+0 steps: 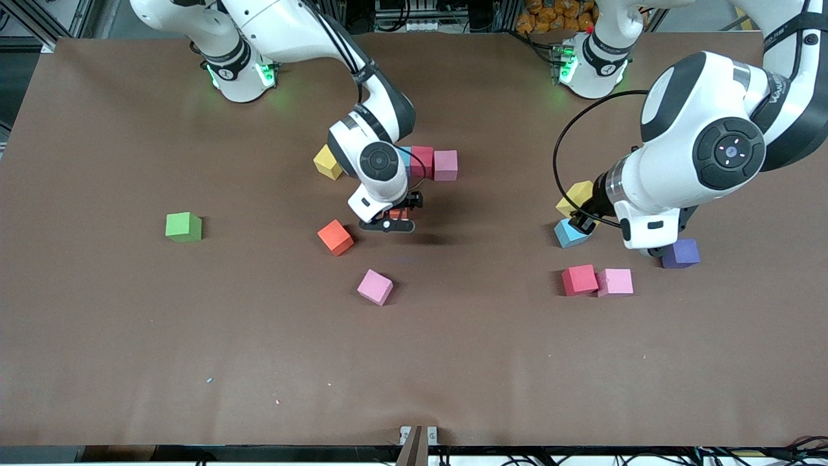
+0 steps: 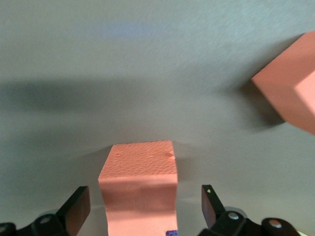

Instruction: Arrange 11 blocks into digit 3

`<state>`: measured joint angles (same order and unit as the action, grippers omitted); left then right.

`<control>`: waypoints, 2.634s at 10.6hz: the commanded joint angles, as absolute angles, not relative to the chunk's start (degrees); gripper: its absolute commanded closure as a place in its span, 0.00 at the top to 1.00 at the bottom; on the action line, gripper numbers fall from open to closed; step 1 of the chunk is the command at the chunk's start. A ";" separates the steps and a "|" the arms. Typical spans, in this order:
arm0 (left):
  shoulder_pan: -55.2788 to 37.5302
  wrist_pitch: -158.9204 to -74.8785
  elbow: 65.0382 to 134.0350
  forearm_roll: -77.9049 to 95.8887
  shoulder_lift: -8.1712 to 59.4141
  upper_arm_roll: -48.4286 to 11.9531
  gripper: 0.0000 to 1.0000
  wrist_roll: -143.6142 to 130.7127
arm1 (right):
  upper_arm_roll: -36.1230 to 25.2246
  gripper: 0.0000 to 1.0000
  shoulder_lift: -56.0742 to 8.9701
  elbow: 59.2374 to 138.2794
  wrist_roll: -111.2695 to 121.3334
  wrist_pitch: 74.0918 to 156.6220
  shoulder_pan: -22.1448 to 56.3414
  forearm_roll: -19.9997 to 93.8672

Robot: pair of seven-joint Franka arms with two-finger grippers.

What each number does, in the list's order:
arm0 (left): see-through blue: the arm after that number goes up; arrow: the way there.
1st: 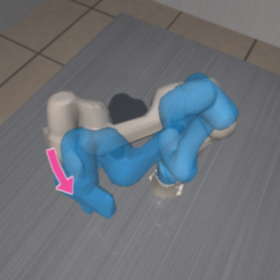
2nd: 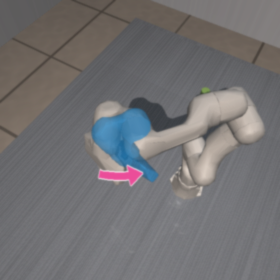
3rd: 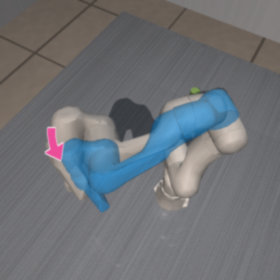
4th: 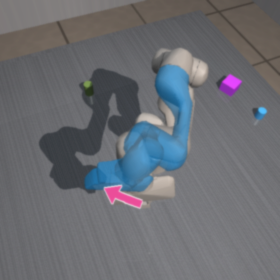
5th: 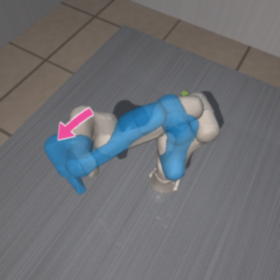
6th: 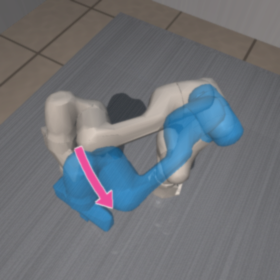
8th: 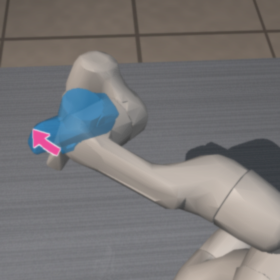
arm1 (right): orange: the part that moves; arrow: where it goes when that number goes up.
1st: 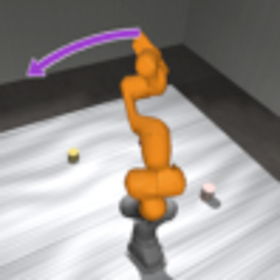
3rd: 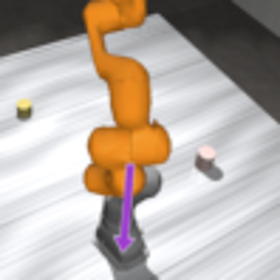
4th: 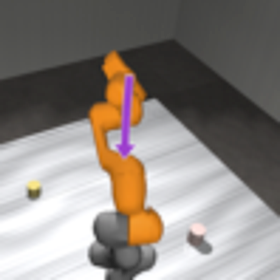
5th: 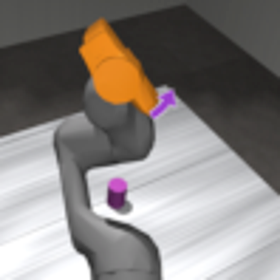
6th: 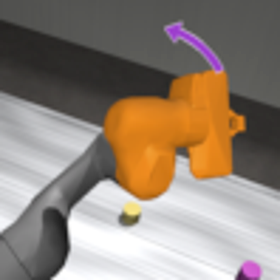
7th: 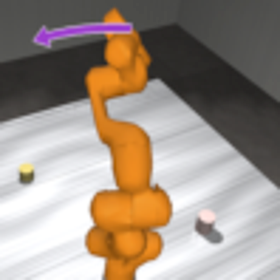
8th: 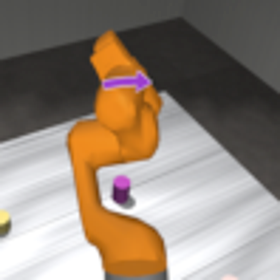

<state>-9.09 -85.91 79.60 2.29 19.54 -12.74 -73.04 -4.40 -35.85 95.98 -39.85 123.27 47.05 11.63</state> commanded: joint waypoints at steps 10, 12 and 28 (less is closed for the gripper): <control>-14.93 -90.96 81.21 4.39 22.32 -13.18 0.00 -93.84 | -7.74 1.00 -34.37 94.12 -6.27 113.55 41.84 -0.44; -17.13 -93.24 82.17 4.39 23.37 -13.18 0.00 -98.94 | -7.73 1.00 -33.14 97.89 -5.36 117.04 41.57 -0.44; -35.50 -115.66 84.55 -6.05 39.02 -12.66 0.00 -137.36 | -7.29 0.00 -32.52 104.68 2.90 126.74 38.50 5.54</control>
<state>-33.97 -114.49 85.25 -3.71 38.37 -13.19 -134.61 -7.85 -34.38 103.14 2.66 126.49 39.27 4.63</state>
